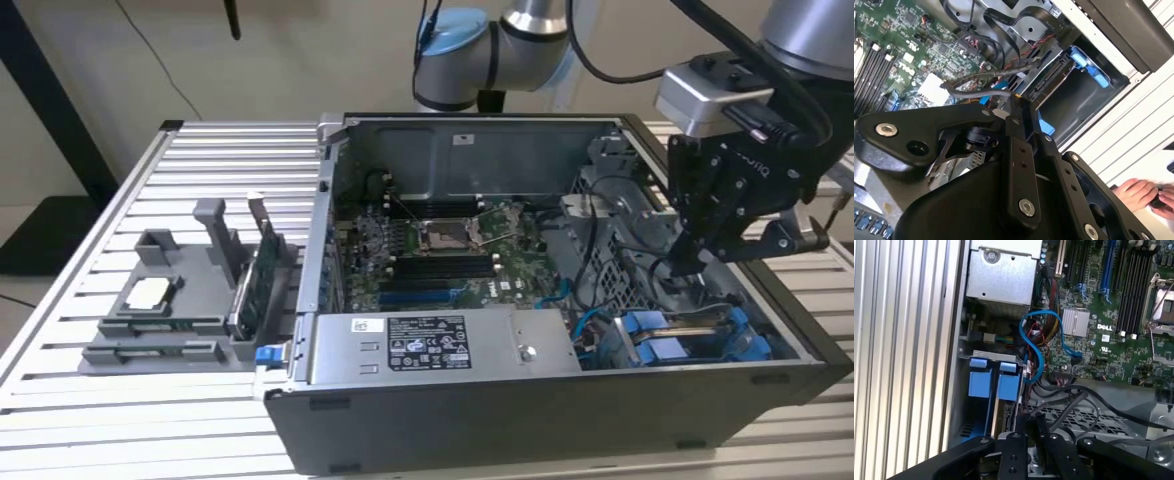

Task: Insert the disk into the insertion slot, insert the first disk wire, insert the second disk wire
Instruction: 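Insert the first disk wire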

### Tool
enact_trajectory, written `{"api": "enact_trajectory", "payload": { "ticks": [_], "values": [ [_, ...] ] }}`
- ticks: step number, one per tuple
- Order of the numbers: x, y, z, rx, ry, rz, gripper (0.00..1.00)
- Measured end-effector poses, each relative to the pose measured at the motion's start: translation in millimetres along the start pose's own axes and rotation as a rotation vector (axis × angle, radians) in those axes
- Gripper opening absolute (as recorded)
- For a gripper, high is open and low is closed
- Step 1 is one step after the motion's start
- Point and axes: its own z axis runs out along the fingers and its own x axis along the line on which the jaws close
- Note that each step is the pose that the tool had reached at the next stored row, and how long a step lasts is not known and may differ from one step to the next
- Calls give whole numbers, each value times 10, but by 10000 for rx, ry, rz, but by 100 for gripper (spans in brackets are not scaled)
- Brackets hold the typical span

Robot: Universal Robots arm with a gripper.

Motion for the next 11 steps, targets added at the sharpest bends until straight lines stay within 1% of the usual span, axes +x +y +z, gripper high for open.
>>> {"api": "enact_trajectory", "payload": {
  "ticks": [6,11],
  "values": [
    [16,-34,31,4,4,150,19],
    [25,-34,60,13,16,519,19]
  ]
}}
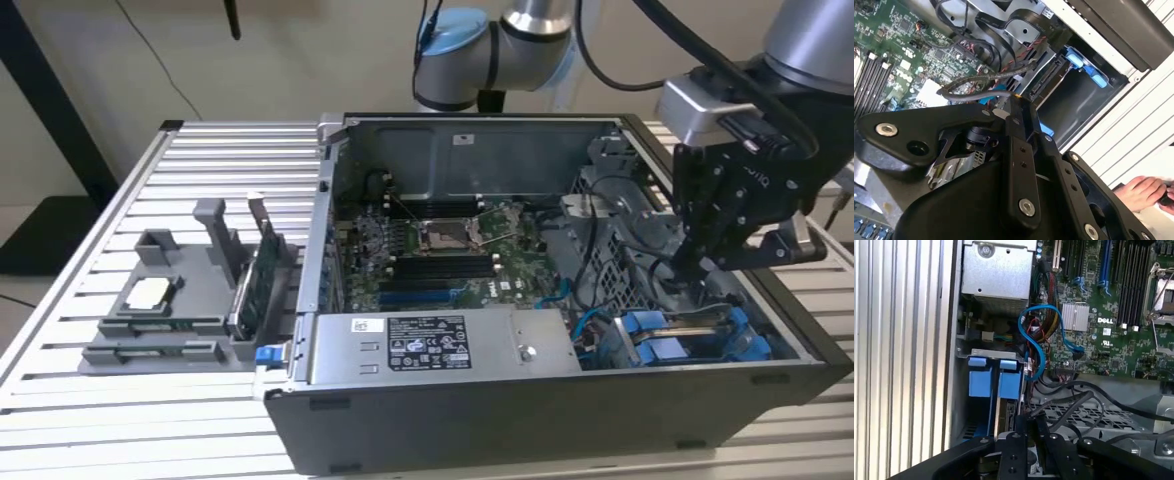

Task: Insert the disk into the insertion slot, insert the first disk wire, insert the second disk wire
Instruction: 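Insert the first disk wire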

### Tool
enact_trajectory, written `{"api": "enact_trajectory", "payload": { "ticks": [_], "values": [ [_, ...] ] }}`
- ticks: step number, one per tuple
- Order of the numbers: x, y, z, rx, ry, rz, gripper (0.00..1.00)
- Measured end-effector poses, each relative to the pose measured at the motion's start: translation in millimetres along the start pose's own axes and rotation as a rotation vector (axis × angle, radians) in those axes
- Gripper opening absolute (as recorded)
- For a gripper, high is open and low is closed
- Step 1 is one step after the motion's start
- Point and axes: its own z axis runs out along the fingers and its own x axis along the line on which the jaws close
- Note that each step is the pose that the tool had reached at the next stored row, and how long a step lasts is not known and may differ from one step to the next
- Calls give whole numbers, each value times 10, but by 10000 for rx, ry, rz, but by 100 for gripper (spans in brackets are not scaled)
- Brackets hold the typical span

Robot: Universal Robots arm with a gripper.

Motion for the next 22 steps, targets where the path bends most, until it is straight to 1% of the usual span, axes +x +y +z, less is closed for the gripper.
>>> {"api": "enact_trajectory", "payload": {
  "ticks": [3,7,18,22],
  "values": [
    [4,-1,18,5,6,209,19],
    [12,-20,50,9,11,353,19],
    [38,-142,122,-10,11,438,19],
    [39,-150,125,-12,13,443,19]
  ]
}}
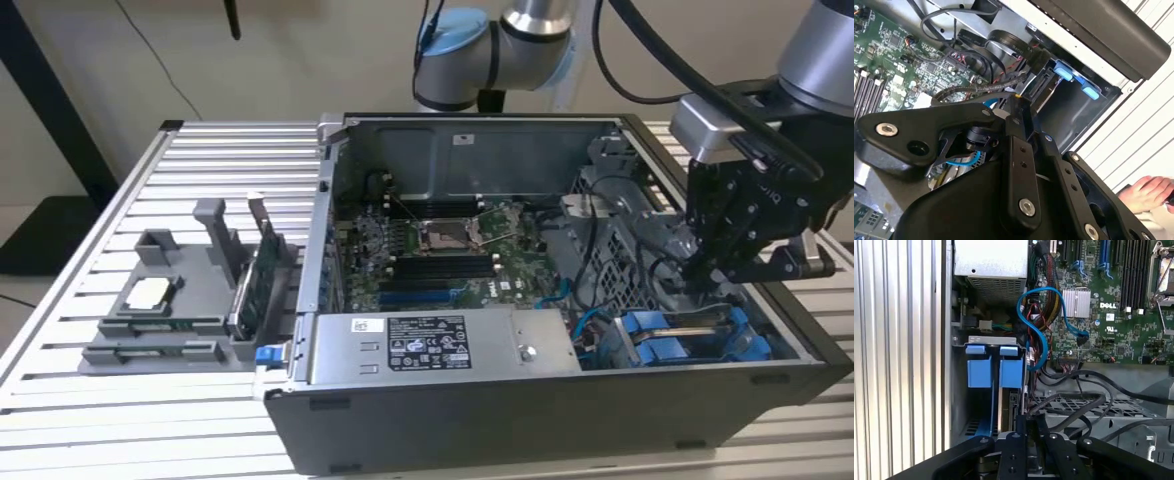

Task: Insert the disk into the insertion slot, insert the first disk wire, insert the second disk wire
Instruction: 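Insert the first disk wire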

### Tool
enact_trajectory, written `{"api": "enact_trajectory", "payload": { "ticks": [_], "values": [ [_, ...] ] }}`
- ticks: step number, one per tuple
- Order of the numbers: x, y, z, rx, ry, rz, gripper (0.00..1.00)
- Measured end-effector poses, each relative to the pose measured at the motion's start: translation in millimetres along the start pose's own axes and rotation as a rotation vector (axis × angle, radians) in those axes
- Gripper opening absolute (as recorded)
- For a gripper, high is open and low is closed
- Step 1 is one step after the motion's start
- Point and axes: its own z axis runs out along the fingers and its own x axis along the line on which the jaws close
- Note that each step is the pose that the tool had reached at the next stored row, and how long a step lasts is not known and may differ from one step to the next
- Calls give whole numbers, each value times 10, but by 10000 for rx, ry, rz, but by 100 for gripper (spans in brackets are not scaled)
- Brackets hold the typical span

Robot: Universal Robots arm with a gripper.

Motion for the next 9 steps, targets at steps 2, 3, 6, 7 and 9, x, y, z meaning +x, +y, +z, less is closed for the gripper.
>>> {"api": "enact_trajectory", "payload": {
  "ticks": [2,3,6,7,9],
  "values": [
    [0,0,0,0,0,1,19],
    [0,0,0,0,0,1,19],
    [0,0,0,0,-1,1,19],
    [0,0,0,0,0,1,19],
    [2,0,1,0,-1,2,19]
  ]
}}
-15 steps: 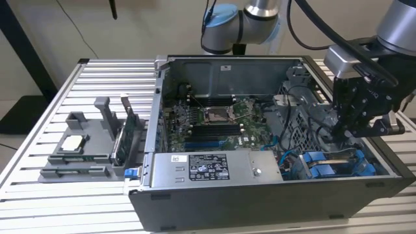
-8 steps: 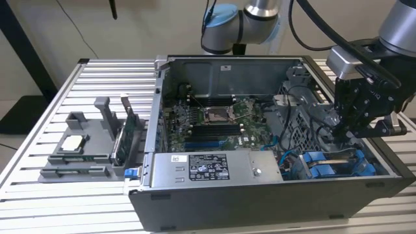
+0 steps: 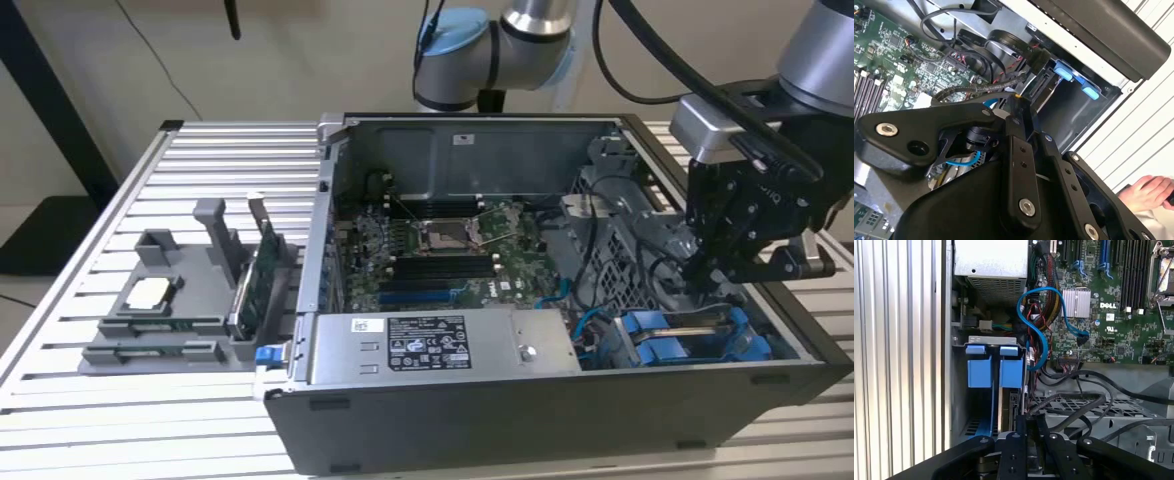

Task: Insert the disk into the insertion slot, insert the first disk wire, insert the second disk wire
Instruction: 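Insert the first disk wire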

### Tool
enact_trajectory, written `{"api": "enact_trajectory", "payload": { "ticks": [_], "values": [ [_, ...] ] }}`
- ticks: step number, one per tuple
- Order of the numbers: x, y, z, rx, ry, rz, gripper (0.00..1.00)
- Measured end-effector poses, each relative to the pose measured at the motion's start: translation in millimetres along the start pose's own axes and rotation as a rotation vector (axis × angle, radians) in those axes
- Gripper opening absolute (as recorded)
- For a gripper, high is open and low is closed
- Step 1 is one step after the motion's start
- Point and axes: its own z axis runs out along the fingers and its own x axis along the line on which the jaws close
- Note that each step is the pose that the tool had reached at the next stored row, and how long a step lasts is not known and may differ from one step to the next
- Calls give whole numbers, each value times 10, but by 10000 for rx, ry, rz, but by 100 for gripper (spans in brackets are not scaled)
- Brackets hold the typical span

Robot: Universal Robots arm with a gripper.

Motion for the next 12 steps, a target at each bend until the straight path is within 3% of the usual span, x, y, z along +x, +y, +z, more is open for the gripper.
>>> {"api": "enact_trajectory", "payload": {
  "ticks": [5,12],
  "values": [
    [46,0,8,-11,-2,25,19],
    [118,-15,56,-127,-38,63,19]
  ]
}}
